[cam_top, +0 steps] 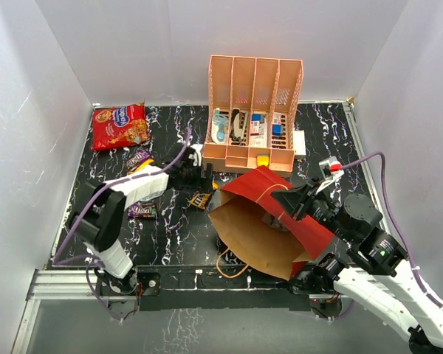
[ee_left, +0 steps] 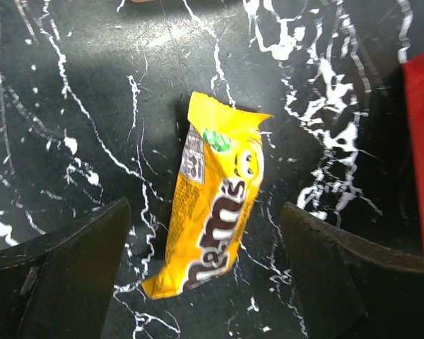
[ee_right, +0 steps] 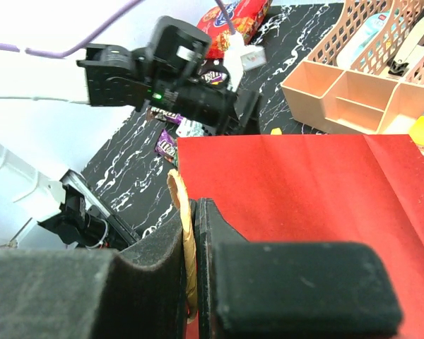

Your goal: Take the snacks out of the paper bag

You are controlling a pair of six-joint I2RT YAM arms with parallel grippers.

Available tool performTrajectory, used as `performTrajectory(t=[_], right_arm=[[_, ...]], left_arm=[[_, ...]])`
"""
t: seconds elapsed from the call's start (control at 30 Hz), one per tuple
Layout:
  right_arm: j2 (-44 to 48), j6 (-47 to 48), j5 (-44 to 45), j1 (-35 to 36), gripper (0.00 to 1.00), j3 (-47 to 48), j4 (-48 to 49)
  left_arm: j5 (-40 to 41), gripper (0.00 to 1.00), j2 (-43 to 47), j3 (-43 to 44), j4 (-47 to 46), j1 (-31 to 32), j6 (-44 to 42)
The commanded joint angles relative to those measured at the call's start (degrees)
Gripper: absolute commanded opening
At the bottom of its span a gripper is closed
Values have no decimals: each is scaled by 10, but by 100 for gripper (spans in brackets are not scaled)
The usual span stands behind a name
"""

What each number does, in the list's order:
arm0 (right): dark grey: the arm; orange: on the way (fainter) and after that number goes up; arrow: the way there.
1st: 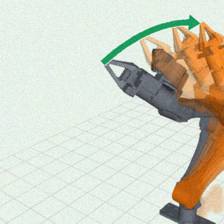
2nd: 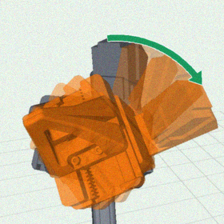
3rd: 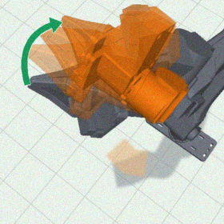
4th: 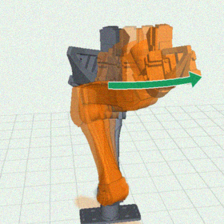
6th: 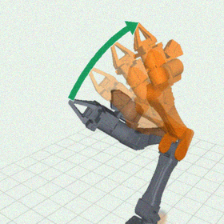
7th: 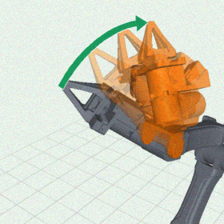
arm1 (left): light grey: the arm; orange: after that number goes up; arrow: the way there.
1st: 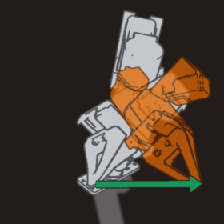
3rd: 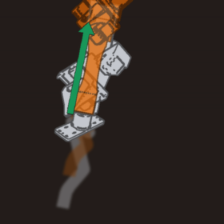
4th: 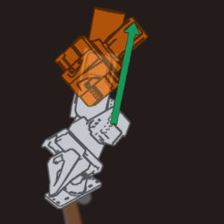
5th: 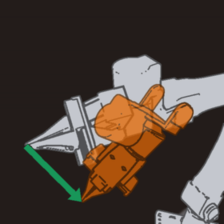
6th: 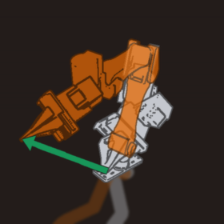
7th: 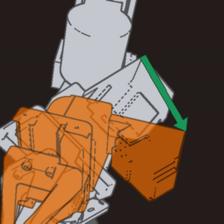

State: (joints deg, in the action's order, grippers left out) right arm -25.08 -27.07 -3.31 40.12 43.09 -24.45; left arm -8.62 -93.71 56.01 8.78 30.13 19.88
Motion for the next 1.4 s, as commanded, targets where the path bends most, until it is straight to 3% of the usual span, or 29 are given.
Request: performTrajectory(t=[0.0, 0.13, 0.33, 0.6, 0.77, 0.9, 1.03, 1.07, 1.17, 1.23, 1.37], right_arm=[[17, -2, 13, 0, 8, 10, 22], [17, -3, 14, 0, 8, 8, 19], [8, -4, 14, 0, 8, 8, 25], [4, -4, 11, 0, 8, 13, 19], [7, -4, 11, 0, 8, 14, 18], [3, -4, 6, 0, 8, 18, 19], [-2, -3, 1, 0, 8, 26, 18], [-4, -3, -1, 0, 8, 27, 21], [-10, -3, -11, 0, 8, 20, 31], [-19, -4, -21, 0, 8, 13, 37], [-38, -9, -93, 0, 8, -11, 73]], left_arm=[[54, 83, -51, 67, 89, 26, -52], [129, 72, -78, 72, 110, 45, -71], [201, 35, -80, 80, 155, 55, -56], [286, 22, 59, 42, 160, 47, -33], [347, 19, 128, 18, 170, -7, -22], [412, 19, 175, -21, 160, -58, 6], [415, 20, 185, -60, 143, -108, 42], [410, 24, 183, -66, 137, -115, 49], [385, 58, 168, -53, 143, -124, 74], [370, 74, 160, -34, 160, -125, 85], [274, 79, 181, 7, 187, -124, 93]])
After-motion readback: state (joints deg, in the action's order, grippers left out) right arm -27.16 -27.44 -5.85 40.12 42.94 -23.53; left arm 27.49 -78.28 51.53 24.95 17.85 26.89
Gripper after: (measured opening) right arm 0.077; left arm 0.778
